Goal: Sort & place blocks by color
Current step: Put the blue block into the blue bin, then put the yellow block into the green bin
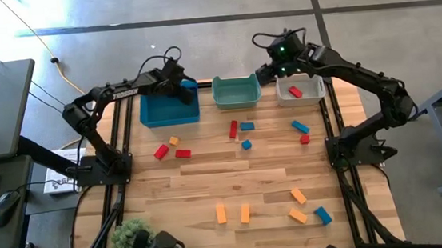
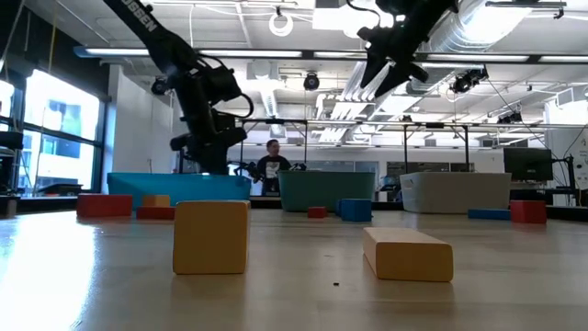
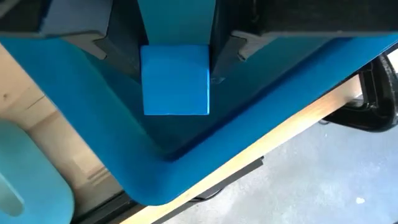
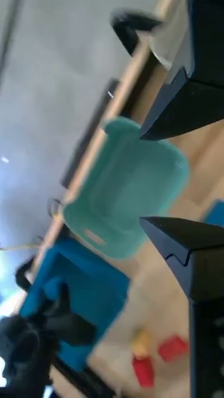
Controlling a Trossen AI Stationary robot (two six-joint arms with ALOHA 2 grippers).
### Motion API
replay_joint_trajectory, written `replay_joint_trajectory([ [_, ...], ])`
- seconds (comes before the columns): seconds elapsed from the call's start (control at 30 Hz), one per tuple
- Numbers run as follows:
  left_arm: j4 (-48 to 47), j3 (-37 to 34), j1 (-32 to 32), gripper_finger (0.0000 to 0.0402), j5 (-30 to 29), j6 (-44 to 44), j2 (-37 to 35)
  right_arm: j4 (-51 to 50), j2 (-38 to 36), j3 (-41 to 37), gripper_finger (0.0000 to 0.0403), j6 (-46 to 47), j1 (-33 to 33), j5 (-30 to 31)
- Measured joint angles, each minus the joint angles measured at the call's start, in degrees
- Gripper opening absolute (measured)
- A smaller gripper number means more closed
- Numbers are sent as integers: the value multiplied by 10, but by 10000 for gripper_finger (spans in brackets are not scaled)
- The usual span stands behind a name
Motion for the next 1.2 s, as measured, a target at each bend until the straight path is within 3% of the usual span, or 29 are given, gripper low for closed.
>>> replay_joint_trajectory([
  [0.4, -4, 0, -1, 139, -1, 0, 0, -212, 0, 0, 200, 99, 51, -84],
  [0.77, -6, 0, -1, 172, 17, 15, 0, -300, 0, 0, 200, 125, 152, -85],
  [1.2, -8, 0, -7, 174, 53, -10, -42, -397, 0, 0, 200, 149, 250, -85],
])
